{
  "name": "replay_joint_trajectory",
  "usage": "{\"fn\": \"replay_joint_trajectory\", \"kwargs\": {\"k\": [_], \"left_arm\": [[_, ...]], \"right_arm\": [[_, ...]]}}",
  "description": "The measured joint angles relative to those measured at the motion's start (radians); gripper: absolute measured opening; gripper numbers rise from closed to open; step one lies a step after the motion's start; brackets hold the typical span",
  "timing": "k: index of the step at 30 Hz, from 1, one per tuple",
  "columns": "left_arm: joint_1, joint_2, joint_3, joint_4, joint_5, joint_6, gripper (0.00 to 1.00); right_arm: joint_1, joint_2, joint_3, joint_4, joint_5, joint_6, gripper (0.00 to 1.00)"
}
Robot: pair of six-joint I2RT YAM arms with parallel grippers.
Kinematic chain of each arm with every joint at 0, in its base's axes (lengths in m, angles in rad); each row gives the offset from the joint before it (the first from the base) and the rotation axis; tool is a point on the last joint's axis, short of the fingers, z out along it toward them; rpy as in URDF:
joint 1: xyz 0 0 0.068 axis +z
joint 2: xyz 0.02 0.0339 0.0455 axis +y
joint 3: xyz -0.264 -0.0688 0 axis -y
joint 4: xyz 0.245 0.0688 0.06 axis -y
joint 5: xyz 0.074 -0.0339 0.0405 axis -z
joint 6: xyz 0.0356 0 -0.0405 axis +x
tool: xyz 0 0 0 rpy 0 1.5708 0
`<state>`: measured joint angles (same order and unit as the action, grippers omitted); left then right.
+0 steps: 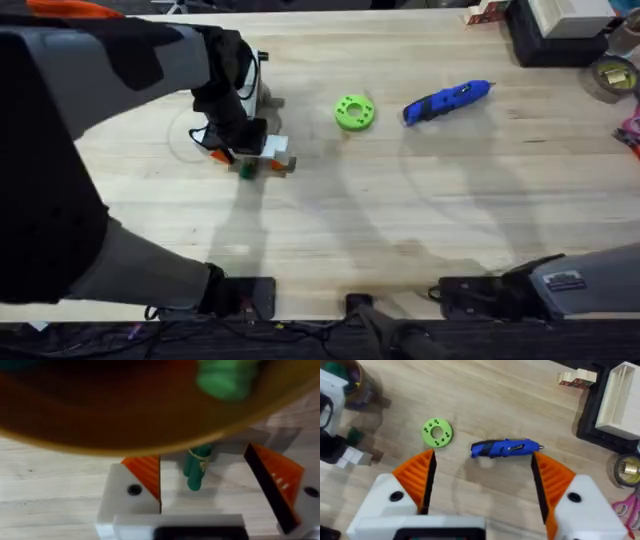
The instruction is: Pick up the gripper from the table and insert it into the empty holder that is missing its gripper. Then pick up a screw, insert it into the mounting hole, and use the screwdriver to tighten it. Finally, clean up the table by picking up the vegetable and placing it into the bucket.
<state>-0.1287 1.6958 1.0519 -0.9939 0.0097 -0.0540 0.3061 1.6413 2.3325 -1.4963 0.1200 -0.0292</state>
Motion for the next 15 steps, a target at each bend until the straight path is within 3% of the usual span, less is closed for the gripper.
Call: {"fn": "replay_joint_trajectory", "kwargs": {"k": [6, 9, 12, 15], "left_arm": [[-0.002, 0.000, 0.000, 0.000, 0.002, -0.001, 0.913], [-0.002, 0.000, 0.000, 0.002, 0.002, -0.001, 0.791], [-0.002, 0.000, 0.000, 0.003, 0.002, -0.005, 0.522], [-0.002, -0.002, 0.002, 0.004, 0.001, -0.005, 0.062]], "right_arm": [[0.000, 0.000, 0.000, 0.000, 0.000, 0.000, 0.994], [0.000, 0.000, 0.000, 0.000, 0.000, 0.000, 0.993], [0.000, 0.000, 0.000, 0.000, 0.000, 0.000, 0.993], [0.000, 0.000, 0.000, 0.000, 0.000, 0.000, 0.992]]}}
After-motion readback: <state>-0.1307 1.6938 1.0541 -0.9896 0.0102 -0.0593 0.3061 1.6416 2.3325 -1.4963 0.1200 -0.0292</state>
